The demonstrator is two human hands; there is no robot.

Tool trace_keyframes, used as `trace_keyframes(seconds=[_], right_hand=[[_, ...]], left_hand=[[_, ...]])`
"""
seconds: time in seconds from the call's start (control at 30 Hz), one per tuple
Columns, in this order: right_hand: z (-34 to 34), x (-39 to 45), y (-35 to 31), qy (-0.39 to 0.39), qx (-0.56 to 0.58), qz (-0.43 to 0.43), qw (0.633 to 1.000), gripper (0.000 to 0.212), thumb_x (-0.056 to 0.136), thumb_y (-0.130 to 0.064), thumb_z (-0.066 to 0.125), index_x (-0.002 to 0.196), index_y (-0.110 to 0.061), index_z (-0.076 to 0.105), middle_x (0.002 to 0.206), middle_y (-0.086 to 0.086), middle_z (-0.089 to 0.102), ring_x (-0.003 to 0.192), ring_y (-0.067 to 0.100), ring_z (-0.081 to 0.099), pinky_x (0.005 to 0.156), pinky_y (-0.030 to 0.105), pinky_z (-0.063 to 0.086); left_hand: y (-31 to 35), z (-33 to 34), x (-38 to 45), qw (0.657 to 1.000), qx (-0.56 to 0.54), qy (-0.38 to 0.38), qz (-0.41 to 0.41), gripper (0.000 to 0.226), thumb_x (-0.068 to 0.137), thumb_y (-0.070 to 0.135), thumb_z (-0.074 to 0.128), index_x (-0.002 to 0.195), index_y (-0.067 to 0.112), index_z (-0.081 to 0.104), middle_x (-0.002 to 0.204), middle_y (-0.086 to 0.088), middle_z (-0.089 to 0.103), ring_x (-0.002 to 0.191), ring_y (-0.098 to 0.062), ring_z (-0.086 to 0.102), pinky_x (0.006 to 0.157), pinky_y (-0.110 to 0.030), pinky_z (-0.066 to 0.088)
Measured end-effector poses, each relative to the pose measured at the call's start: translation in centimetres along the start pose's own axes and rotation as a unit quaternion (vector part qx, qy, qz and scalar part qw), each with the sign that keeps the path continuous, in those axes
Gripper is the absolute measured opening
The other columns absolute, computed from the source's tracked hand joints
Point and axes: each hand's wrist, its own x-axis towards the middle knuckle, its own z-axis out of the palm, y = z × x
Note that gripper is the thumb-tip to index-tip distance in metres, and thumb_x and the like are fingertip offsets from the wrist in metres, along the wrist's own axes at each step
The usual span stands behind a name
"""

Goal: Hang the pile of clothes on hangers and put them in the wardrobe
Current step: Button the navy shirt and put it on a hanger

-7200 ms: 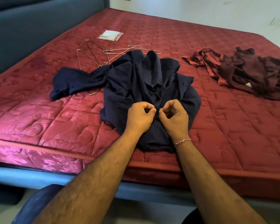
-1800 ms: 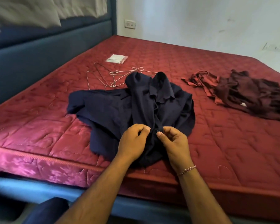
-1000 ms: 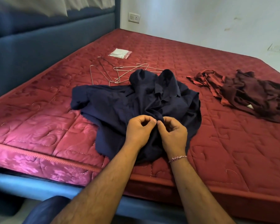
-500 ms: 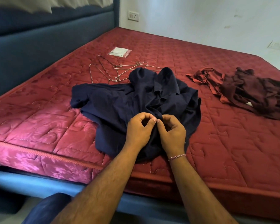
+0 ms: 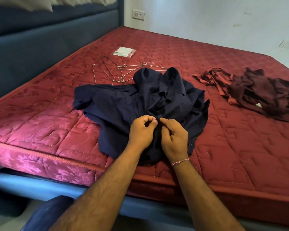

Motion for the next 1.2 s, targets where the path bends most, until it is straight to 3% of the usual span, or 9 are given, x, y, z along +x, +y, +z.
trace_keyframes(seconds=[0.27, 0.43, 0.57, 0.67, 0.8, 0.9, 0.97, 1.07, 1.2], right_hand=[[-0.1, 0.1, 0.3, 0.001, 0.019, -0.011, 1.000, 0.011, 0.092, -0.010, 0.076, 0.103, -0.011, 0.077, 0.093, -0.005, 0.069, 0.081, 0.004, 0.066, 0.074, 0.013, 0.051], [-0.2, 0.0, 0.4, -0.019, -0.009, -0.024, 0.999, 0.016, 0.092, -0.013, 0.075, 0.108, -0.013, 0.078, 0.093, -0.004, 0.067, 0.076, 0.007, 0.063, 0.074, 0.012, 0.049], [0.0, -0.3, 0.2, -0.020, -0.055, -0.020, 0.998, 0.014, 0.093, -0.009, 0.072, 0.106, -0.011, 0.075, 0.096, -0.002, 0.064, 0.080, 0.002, 0.056, 0.078, 0.002, 0.039], [0.0, -0.3, 0.2, -0.026, -0.053, -0.021, 0.998, 0.010, 0.092, -0.009, 0.072, 0.102, -0.013, 0.073, 0.096, -0.005, 0.063, 0.081, 0.002, 0.057, 0.078, 0.003, 0.040], [-0.5, 0.2, 0.9, -0.048, 0.101, 0.040, 0.993, 0.010, 0.091, -0.005, 0.075, 0.097, -0.012, 0.074, 0.093, -0.002, 0.072, 0.079, 0.010, 0.068, 0.076, 0.022, 0.054], [-1.1, 0.7, 1.2, -0.095, 0.257, 0.149, 0.950, 0.012, 0.093, 0.000, 0.071, 0.097, -0.010, 0.075, 0.091, 0.006, 0.075, 0.069, 0.015, 0.069, 0.070, 0.027, 0.056], [-1.1, 0.8, 1.5, -0.089, 0.273, 0.181, 0.941, 0.011, 0.094, -0.002, 0.070, 0.095, -0.013, 0.073, 0.090, 0.005, 0.075, 0.071, 0.015, 0.068, 0.071, 0.029, 0.056], [-0.6, 0.5, 1.6, -0.060, 0.173, 0.152, 0.971, 0.011, 0.090, -0.019, 0.078, 0.090, -0.025, 0.069, 0.088, -0.007, 0.074, 0.081, 0.012, 0.069, 0.077, 0.031, 0.056], [0.2, -0.7, 1.0, -0.070, -0.026, 0.029, 0.997, 0.019, 0.090, -0.035, 0.073, 0.104, -0.023, 0.073, 0.101, -0.011, 0.073, 0.095, 0.010, 0.069, 0.087, 0.029, 0.055]], left_hand=[[-0.3, -0.5, 0.2, 0.985, -0.127, -0.097, -0.069, 0.022, 0.100, 0.011, 0.059, 0.096, 0.014, 0.080, 0.098, -0.013, 0.078, 0.102, -0.036, 0.072, 0.096, -0.048, 0.057], [-0.2, -0.7, 0.3, 0.975, -0.161, -0.125, -0.089, 0.023, 0.100, 0.006, 0.055, 0.101, 0.005, 0.079, 0.101, -0.017, 0.078, 0.104, -0.034, 0.073, 0.101, -0.046, 0.056], [0.1, -0.5, 0.1, 0.982, -0.141, -0.103, -0.074, 0.027, 0.101, 0.019, 0.061, 0.083, 0.012, 0.079, 0.081, -0.011, 0.075, 0.080, -0.023, 0.071, 0.081, -0.038, 0.056], [-0.2, -0.5, 0.0, 0.986, -0.112, -0.108, -0.060, 0.017, 0.101, 0.017, 0.065, 0.095, 0.011, 0.080, 0.094, -0.005, 0.080, 0.095, -0.020, 0.075, 0.093, -0.035, 0.059], [-0.6, -0.7, 0.2, 0.979, -0.158, -0.108, -0.074, 0.016, 0.100, 0.009, 0.064, 0.095, 0.007, 0.078, 0.094, -0.013, 0.078, 0.091, -0.023, 0.073, 0.089, -0.036, 0.057], [-0.5, -0.7, 0.2, 0.974, -0.170, -0.132, -0.065, 0.017, 0.102, 0.005, 0.060, 0.095, 0.004, 0.076, 0.086, -0.011, 0.076, 0.083, -0.019, 0.071, 0.081, -0.030, 0.058], [-0.3, -0.6, 0.1, 0.972, -0.182, -0.138, -0.060, 0.020, 0.103, 0.006, 0.058, 0.092, 0.007, 0.075, 0.082, -0.006, 0.074, 0.079, -0.015, 0.069, 0.077, -0.027, 0.056], [-0.1, -0.6, 0.1, 0.973, -0.207, -0.083, -0.051, 0.030, 0.104, 0.009, 0.057, 0.079, 0.017, 0.072, 0.076, 0.000, 0.066, 0.075, -0.012, 0.060, 0.075, -0.027, 0.051], [-0.5, -0.8, 0.2, 0.968, -0.244, -0.017, -0.050, 0.031, 0.102, 0.017, 0.059, 0.074, 0.023, 0.070, 0.081, -0.009, 0.058, 0.081, -0.022, 0.051, 0.079, -0.036, 0.046]])
